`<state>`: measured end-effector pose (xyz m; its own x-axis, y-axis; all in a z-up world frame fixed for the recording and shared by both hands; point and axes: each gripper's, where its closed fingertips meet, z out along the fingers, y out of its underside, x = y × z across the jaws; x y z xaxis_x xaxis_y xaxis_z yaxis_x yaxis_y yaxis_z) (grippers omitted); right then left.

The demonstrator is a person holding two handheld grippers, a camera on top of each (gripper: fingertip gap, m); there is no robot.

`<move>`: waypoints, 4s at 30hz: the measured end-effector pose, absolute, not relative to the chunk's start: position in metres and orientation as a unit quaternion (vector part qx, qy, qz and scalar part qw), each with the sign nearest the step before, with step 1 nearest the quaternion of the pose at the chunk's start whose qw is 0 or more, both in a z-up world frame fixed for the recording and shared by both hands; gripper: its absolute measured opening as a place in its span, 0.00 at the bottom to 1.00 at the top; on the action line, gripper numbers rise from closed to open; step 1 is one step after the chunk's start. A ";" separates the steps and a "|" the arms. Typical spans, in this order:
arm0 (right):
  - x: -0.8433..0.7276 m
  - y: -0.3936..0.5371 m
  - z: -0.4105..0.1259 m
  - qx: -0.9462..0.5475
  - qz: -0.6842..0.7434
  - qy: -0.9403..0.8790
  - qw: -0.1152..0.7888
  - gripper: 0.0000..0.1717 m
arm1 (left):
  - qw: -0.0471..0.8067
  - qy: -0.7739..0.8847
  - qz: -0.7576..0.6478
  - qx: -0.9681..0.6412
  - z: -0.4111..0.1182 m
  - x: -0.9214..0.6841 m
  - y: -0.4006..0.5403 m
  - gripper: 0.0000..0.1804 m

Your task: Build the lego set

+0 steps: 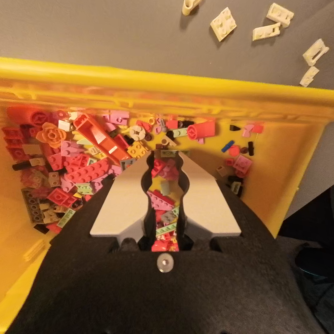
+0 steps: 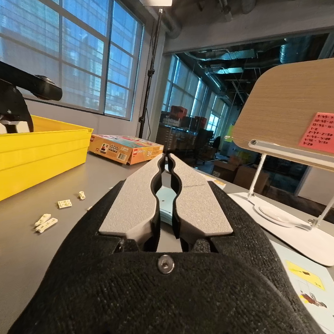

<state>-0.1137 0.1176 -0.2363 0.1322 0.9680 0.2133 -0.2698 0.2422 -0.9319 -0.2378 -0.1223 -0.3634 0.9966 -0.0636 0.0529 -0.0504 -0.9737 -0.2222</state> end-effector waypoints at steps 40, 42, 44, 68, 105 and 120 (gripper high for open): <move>-0.118 0.118 -0.240 -0.395 0.488 -0.456 0.631 0.00 | 0.161 0.079 -0.007 -0.984 -0.367 -0.236 -0.115 0.05; -0.118 0.118 -0.240 -0.396 0.489 -0.455 0.630 0.00 | 0.162 0.076 0.012 -0.984 -0.365 -0.239 -0.118 0.05; -0.118 0.120 -0.240 -0.397 0.489 -0.452 0.631 0.00 | 0.173 0.067 0.053 -0.981 -0.353 -0.250 -0.121 0.04; -0.107 0.128 -0.230 -0.396 0.499 -0.423 0.644 0.00 | 0.278 0.039 0.125 -0.952 -0.351 -0.099 0.046 0.04; -0.115 0.110 -0.238 -0.361 0.461 -0.477 0.656 0.00 | 0.202 -0.086 0.009 -0.976 -0.346 -0.231 -0.143 0.01; -0.117 0.108 -0.241 -0.364 0.463 -0.482 0.649 0.00 | 0.134 0.026 0.002 -0.991 -0.338 -0.265 -0.150 0.03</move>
<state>-0.1175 0.1083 -0.2407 0.1064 0.9515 0.2887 -0.2494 0.3066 -0.9186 -0.2650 -0.1505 -0.3382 0.9987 -0.0502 -0.0117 -0.0515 -0.9628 -0.2651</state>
